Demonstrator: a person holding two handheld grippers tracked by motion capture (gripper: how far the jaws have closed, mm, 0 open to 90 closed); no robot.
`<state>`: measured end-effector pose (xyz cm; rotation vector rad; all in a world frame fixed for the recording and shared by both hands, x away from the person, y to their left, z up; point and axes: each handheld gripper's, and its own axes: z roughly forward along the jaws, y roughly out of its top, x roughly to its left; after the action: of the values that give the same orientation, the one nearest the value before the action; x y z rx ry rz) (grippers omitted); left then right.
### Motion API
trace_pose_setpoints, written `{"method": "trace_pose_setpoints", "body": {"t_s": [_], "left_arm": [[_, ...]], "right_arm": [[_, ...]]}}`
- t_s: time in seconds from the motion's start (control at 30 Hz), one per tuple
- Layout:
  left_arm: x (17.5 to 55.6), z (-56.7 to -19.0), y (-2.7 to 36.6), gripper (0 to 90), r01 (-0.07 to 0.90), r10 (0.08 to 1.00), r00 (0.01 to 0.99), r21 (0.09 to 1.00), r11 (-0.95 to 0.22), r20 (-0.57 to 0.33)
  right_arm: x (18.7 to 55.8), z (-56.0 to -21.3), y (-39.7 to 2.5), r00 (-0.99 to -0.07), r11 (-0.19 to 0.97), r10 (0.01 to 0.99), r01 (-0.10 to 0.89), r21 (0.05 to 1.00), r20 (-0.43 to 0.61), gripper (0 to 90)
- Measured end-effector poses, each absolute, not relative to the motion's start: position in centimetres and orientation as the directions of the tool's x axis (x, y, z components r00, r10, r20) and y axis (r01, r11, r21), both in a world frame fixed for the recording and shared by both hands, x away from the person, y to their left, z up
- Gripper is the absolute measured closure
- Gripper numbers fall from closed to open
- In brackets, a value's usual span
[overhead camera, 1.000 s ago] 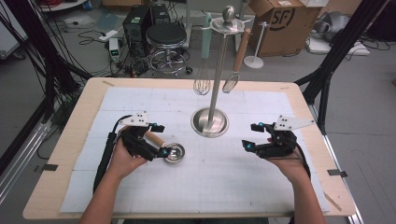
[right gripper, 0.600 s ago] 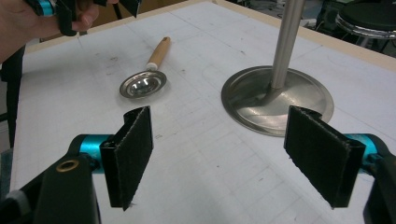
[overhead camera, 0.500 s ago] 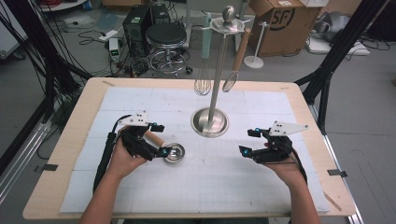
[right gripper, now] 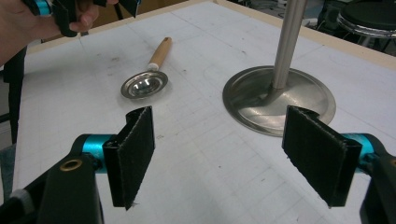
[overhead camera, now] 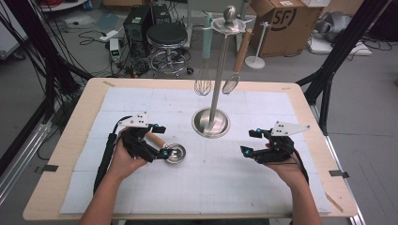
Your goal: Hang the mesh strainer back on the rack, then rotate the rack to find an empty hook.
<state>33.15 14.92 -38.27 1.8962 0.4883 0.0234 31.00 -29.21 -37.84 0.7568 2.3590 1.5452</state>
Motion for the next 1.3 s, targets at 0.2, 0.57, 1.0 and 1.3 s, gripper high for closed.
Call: {"method": "trace_pose_setpoints", "body": {"t_s": [0.2, 0.57, 1.0, 1.3], "left_arm": [[33.1, -38.3, 14.8, 2.9, 0.323, 0.345, 0.914, 0.899, -0.297, -0.214], [33.2, -38.3, 15.0, 2.9, 0.33, 0.346, 0.911, 0.9, -0.285, -0.224], [33.2, -38.1, 15.2, 2.9, 0.327, 0.356, 0.908, 0.906, -0.27, -0.222], [33.2, -38.1, 15.2, 2.9, 0.325, 0.356, 0.909, 0.904, -0.277, -0.217]], "right_arm": [[31.1, -37.9, -29.2, -0.839, 0.319, 0.536, 0.299, 0.899, 0.089, 24.7], [31.1, -37.7, -29.0, -0.838, 0.313, 0.539, 0.297, 0.902, 0.089, 25.6], [32.0, -33.0, -27.3, -0.857, 0.345, 0.514, 0.24, 0.907, 0.031, 54.4], [33.5, -28.3, -27.0, -0.847, 0.309, 0.53, 0.233, 0.922, 0.036, 73.7]]}}
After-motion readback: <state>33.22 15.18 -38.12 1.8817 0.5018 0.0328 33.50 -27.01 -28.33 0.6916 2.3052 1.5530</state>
